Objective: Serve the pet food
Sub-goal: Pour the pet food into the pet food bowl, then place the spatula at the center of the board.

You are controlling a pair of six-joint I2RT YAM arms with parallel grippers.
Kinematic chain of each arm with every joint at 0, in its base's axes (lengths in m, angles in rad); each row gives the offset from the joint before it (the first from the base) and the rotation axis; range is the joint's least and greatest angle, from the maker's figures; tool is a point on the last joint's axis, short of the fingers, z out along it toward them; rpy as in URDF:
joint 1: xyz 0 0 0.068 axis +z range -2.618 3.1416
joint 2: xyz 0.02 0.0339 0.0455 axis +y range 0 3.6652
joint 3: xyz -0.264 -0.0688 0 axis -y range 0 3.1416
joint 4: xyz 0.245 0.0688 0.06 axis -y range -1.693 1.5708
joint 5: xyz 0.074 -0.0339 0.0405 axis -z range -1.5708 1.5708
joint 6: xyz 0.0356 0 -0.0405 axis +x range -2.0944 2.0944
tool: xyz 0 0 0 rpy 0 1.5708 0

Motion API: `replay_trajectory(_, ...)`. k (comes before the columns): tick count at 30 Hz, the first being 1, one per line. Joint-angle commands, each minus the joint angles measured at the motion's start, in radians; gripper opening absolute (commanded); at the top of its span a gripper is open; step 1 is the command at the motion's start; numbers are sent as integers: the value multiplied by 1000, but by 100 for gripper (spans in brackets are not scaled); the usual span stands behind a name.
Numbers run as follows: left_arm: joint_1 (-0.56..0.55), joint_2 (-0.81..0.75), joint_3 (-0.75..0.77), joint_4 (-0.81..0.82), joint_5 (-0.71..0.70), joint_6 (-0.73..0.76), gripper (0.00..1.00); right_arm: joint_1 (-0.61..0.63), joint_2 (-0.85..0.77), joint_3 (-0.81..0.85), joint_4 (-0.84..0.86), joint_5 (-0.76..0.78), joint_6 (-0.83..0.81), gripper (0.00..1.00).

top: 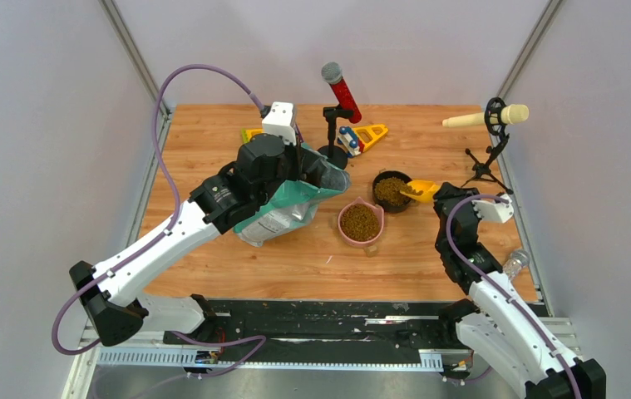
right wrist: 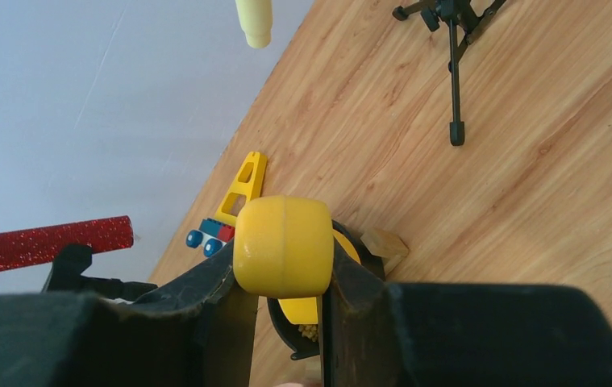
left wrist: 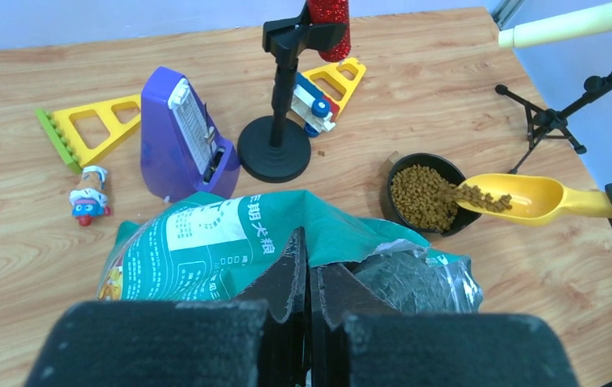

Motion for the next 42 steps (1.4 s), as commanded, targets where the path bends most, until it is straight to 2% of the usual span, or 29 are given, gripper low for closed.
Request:
replay_trajectory(1,-2,-50,12,55,-37,-8,0,-5,11,71,2,-26,-91,0)
replay_trajectory(14,-2,-48,17,52,-48,-5,0,-3,109,191,-41,-126,-290,0)
replay_trajectory(21,-2,-49,16,48,-55,-5,0,7,195,322,-160,-160,-434,0)
replay_trajectory(27,0,-57,13,39,-70,-3,0,6,94,326,-172,-226,-420,0)
replay_trajectory(32,-1,-65,6,39,-67,-5,0,6,-62,301,-223,-424,-416,0)
replay_trajectory(37,-1,-73,0,33,-86,8,0,4,-152,383,-460,-713,-440,0)
replay_trajectory(42,0,-77,-10,36,-87,12,0,4,-105,401,-561,-1154,-469,0)
